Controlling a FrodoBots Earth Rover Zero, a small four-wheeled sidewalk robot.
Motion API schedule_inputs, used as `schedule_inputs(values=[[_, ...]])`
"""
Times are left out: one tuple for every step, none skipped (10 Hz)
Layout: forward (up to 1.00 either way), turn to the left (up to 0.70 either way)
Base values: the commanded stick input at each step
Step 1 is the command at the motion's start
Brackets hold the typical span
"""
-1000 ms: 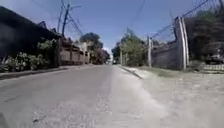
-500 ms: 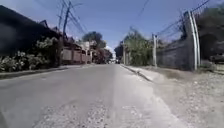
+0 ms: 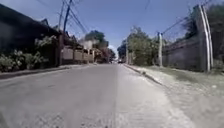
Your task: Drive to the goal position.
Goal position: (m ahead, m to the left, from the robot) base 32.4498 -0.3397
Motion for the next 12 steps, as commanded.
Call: schedule_inputs(values=[[1.0, 0.0], [1.0, 0.0], [1.0, 0.0], [1.0, 0.0], [1.0, 0.0], [1.0, -0.02], [1.0, -0.03], [1.0, -0.4], [1.0, -0.4], [1.0, -0.4], [1.0, -0.3], [1.0, -0.05]])
